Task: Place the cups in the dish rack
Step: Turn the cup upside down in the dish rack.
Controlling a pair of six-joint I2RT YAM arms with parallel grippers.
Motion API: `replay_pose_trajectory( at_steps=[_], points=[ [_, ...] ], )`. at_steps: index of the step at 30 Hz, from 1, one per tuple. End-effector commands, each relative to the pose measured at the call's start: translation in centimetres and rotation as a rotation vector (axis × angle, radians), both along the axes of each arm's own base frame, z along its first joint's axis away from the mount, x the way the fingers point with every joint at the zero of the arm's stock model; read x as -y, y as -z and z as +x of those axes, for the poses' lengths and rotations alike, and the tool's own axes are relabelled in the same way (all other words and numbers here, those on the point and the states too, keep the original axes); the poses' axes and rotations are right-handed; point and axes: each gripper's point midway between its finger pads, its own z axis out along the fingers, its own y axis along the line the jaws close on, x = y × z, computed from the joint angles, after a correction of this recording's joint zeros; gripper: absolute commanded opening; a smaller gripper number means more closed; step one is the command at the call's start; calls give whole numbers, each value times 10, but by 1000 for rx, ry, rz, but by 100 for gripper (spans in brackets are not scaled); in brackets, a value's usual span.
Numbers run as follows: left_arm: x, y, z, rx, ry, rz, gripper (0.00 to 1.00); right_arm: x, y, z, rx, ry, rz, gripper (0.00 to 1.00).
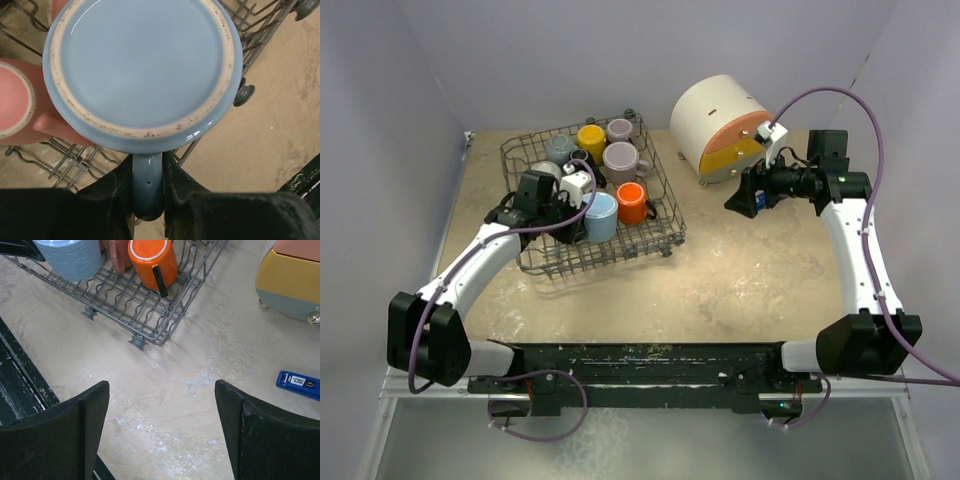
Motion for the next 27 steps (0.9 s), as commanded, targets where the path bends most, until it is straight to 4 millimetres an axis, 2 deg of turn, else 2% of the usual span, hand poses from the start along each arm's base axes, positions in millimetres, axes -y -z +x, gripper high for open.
replay_pose_trajectory(
  at_steps=[1,6,14,20,27],
  points=[
    [6,-44,35,197,70,-15,0,-2,-13,-3,42,-10,29,87],
    [-2,-32,42,191,66,27,0,-2,-11,-4,34,-11,33,87],
    [1,-6,50,165,89,40,0,-3,-9,-3,29,-13,36,88],
    [-7,13,60,219,73,92,0,-3,-7,-5,23,-14,36,88],
    [-11,30,62,225,107,144,0,-3,-7,-5,23,-14,37,88]
  ],
)
